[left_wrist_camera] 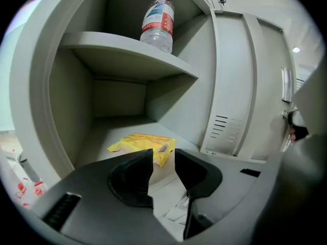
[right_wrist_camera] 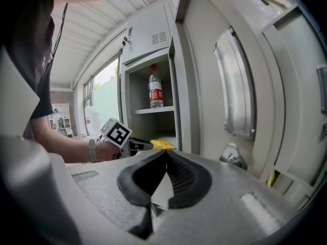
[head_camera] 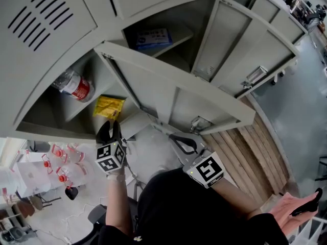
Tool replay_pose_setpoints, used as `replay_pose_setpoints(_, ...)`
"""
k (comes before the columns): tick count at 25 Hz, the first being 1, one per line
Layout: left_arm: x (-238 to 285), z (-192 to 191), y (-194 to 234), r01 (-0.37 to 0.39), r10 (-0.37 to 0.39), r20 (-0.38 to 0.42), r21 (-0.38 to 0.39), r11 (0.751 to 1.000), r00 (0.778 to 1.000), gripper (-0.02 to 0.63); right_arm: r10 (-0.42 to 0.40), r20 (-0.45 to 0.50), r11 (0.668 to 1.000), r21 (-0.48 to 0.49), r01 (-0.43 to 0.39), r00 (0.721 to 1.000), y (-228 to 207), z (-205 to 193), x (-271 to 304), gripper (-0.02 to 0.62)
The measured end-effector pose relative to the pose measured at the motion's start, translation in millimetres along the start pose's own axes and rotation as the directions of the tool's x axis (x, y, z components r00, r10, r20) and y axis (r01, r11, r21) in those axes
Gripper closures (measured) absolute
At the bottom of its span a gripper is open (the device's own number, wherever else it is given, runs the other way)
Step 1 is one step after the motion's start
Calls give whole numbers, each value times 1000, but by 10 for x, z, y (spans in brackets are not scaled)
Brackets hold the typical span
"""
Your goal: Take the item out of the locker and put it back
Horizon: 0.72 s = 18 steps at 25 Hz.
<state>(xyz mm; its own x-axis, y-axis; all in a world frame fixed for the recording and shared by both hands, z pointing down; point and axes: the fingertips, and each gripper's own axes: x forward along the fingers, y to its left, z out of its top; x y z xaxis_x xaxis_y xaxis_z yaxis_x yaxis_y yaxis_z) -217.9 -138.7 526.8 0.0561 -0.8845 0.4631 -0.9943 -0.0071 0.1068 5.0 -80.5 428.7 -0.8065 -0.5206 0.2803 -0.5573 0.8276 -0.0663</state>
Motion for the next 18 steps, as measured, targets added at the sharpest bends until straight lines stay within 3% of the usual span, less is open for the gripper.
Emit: replay_pose_setpoints(18, -679, -21, -59, -32, 35, 56, -49, 998, 998, 477, 89, 14, 996, -6, -89, 996, 280, 33, 101, 597)
